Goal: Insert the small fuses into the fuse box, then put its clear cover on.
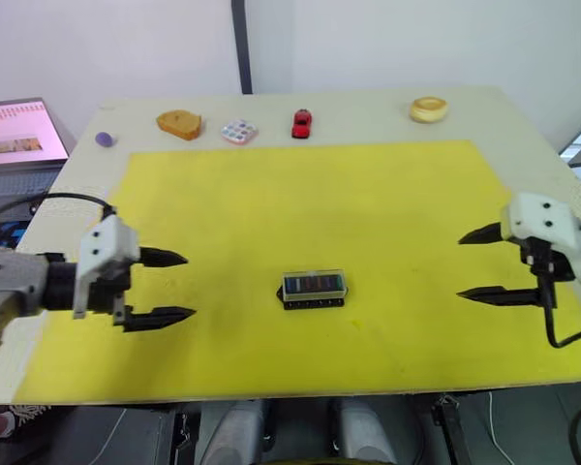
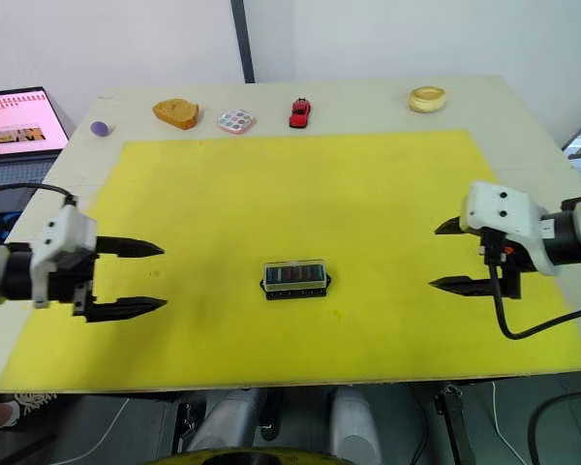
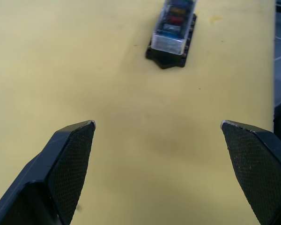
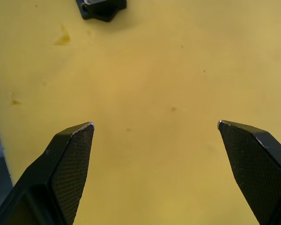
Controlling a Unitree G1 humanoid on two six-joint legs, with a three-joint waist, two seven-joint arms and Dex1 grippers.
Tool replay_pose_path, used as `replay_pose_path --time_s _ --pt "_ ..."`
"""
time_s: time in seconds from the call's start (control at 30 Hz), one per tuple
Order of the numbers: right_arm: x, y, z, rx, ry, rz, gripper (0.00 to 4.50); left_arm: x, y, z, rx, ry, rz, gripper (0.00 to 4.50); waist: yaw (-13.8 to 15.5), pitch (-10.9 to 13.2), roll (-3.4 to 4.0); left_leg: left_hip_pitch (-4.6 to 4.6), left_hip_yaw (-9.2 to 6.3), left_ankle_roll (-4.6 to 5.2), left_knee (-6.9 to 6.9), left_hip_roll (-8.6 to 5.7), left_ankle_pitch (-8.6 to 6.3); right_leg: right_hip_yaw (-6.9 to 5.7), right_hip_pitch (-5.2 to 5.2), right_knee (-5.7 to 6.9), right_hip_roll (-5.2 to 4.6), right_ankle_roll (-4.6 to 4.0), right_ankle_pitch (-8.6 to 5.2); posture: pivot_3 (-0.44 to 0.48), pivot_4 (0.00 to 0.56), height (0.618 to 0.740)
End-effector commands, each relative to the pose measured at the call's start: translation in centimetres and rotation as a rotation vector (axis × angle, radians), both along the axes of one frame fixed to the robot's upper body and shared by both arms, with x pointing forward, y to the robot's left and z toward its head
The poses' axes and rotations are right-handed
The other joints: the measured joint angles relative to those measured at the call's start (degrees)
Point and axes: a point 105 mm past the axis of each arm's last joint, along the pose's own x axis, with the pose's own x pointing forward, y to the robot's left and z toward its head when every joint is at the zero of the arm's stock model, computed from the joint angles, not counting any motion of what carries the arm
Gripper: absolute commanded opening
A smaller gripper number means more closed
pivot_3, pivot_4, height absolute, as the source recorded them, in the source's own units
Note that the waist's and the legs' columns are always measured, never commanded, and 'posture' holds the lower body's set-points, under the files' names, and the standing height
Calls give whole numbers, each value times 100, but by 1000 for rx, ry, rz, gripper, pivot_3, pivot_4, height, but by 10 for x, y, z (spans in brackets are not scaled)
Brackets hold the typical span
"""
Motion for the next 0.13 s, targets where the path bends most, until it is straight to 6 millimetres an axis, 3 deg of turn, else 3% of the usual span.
replay_pose_path --time_s 0.03,0.13 --pt "0 3 14 -3 -63 19 4450 -5 2 10 18 -30 11 4500 -1 4 1 0 0 0 -1 0 0 0 0 0 0 0 0 0 150 740" --pt "0 8 14 4 -66 33 4450 -7 0 10 -8 -12 11 4500 -7 13 2 -1 1 0 -1 1 0 1 -1 0 -1 0 0 0 150 740"
